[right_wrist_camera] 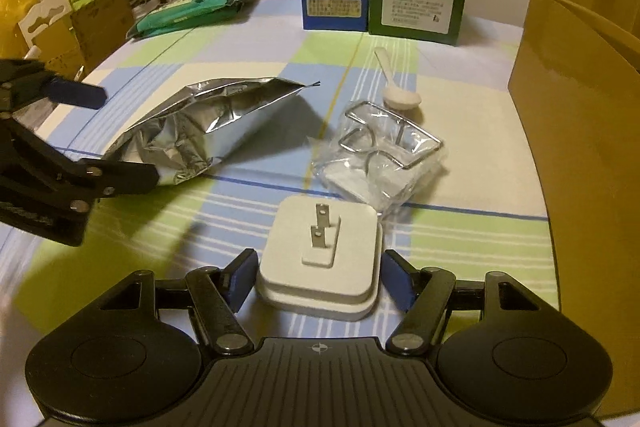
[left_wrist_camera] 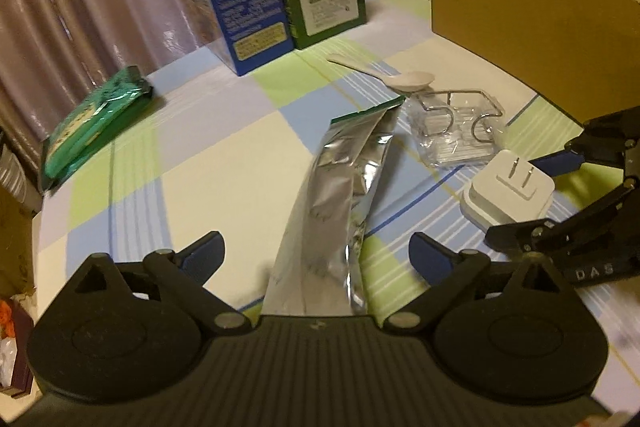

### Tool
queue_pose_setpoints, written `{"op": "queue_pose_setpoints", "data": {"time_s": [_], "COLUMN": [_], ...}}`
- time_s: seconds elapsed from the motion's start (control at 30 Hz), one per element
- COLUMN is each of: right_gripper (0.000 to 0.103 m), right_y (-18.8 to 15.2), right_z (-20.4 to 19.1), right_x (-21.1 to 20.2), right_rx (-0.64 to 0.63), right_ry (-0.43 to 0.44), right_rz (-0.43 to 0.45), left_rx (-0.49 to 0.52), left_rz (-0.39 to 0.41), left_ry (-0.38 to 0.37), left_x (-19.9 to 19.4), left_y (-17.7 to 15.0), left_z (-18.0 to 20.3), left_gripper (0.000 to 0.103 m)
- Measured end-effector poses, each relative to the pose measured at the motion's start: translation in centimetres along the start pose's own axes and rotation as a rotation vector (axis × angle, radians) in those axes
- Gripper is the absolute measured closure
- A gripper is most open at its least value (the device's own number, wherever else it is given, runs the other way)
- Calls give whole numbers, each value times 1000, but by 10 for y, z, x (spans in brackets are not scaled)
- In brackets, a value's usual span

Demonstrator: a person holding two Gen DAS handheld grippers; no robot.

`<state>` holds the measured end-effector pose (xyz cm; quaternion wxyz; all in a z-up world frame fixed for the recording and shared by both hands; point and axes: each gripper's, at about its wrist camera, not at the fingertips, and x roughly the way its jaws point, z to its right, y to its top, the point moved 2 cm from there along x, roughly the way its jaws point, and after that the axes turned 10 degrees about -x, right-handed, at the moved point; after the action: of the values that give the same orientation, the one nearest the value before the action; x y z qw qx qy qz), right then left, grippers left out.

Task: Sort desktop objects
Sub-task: 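Grasp the foil bag with the left tool while the right tool grasps the white plug adapter, then carry the foil bag with the left tool while the right tool carries the plug toward the cardboard box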

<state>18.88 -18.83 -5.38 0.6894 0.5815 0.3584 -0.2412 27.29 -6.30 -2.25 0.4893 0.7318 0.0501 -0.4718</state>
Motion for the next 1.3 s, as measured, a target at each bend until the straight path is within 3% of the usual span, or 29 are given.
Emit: {"op": "queue_pose_setpoints", "data": {"time_s": [0.43,0.53,0.67,0.77,0.97,1.1,1.3], "right_gripper": [40,41,41,41,41,41,41], "right_y": [9,10,10,10,8,7,-8], "right_z": [6,6,7,7,12,15,13], "right_x": [8,8,8,8,6,-3,-32], "right_rx": [18,25,35,40,56,78,87], "right_ry": [7,16,17,18,20,25,39], "right_rz": [-34,-34,-32,-31,-23,-12,-4], "left_rx": [119,98,64,58,-2,-47,-71], "left_rz": [-93,-104,-118,-124,-165,-186,-219], "left_ry": [41,46,21,19,16,-7,-34], "left_x": [43,48,49,48,35,14,-24], "left_y": [9,8,11,12,6,-4,-28], "left_z": [10,7,5,7,10,16,40], "left_gripper": [25,31,51,56,63,73,77]}}
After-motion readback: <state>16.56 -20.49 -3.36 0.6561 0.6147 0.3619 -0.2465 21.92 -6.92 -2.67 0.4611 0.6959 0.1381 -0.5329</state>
